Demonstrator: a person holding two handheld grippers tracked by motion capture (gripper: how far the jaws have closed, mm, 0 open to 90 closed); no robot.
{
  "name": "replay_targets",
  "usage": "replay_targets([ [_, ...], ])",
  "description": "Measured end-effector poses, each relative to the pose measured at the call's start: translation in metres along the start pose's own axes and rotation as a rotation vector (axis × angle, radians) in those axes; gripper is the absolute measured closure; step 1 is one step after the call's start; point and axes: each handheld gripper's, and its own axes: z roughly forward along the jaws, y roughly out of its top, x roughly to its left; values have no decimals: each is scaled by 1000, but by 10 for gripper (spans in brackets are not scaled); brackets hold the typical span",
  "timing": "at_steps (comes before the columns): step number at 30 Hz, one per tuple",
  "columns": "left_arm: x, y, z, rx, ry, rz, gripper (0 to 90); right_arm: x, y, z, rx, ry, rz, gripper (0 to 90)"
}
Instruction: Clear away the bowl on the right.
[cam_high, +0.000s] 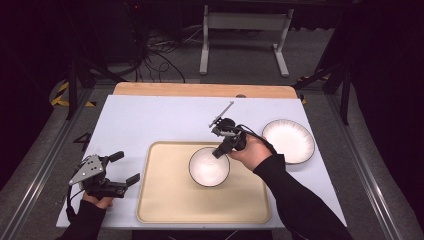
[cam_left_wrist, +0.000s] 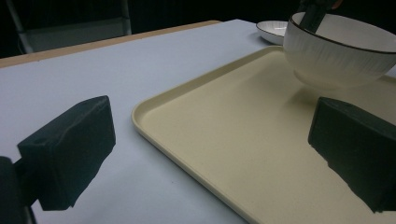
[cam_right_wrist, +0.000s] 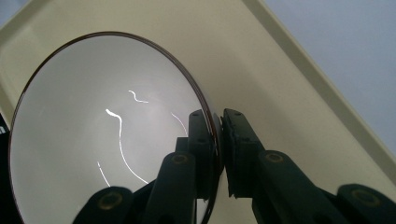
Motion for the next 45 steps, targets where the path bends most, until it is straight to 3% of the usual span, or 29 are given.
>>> replay_targets([
  [18, 0, 0, 0, 2, -2, 1, 15, 1, 0, 30, 2, 51, 1, 825],
  [41, 0, 0, 0, -1, -1, -2, 16, -5, -3, 42, 2, 69, -6, 815],
  [45, 0, 0, 0, -1, 0, -2, 16, -4, -3, 43, -4, 77, -5, 771],
])
